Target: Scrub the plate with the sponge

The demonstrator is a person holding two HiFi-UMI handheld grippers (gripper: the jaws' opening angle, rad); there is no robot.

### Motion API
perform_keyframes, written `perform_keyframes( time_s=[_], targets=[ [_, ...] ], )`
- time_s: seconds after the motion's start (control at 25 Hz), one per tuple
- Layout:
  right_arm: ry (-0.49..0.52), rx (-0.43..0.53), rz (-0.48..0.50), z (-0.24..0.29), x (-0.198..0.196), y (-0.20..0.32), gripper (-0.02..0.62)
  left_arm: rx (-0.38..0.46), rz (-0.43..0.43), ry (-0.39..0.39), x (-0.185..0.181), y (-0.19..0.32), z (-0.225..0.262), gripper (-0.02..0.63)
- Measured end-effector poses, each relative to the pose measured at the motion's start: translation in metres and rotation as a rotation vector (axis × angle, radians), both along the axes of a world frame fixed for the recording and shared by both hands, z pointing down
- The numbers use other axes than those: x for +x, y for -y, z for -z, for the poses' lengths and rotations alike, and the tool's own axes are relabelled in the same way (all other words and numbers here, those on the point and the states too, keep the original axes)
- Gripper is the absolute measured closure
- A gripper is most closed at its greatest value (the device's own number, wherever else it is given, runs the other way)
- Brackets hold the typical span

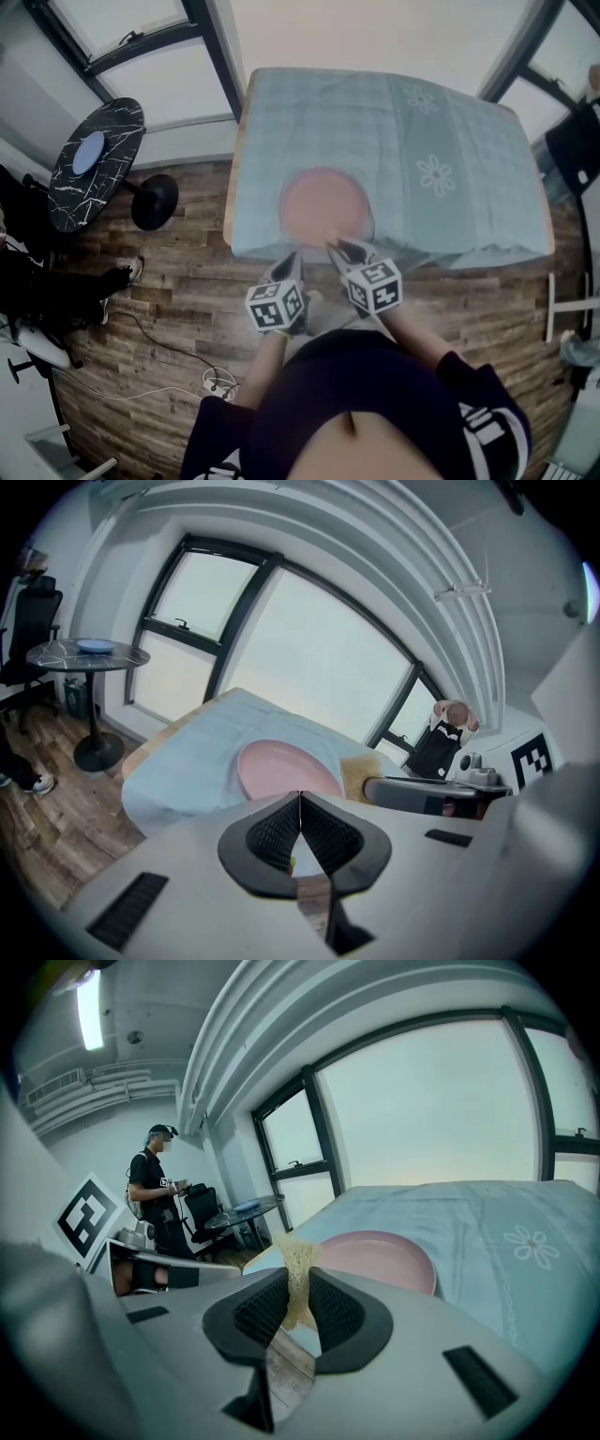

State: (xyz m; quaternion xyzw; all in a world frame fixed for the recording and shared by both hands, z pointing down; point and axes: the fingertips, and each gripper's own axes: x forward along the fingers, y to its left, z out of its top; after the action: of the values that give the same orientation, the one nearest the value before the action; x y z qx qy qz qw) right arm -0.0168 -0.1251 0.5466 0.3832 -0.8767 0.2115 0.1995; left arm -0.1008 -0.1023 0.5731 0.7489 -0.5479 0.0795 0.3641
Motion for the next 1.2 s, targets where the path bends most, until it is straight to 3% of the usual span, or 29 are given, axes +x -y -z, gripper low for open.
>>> perform_keyframes(
  time_s=[1.2],
  targets=[
    [0.020,0.039,-0.005,0.013,0.029,-0.038,0.529,-0.002,-0.005,0.003,0.030,-0.036,0.005,0.594]
  ],
)
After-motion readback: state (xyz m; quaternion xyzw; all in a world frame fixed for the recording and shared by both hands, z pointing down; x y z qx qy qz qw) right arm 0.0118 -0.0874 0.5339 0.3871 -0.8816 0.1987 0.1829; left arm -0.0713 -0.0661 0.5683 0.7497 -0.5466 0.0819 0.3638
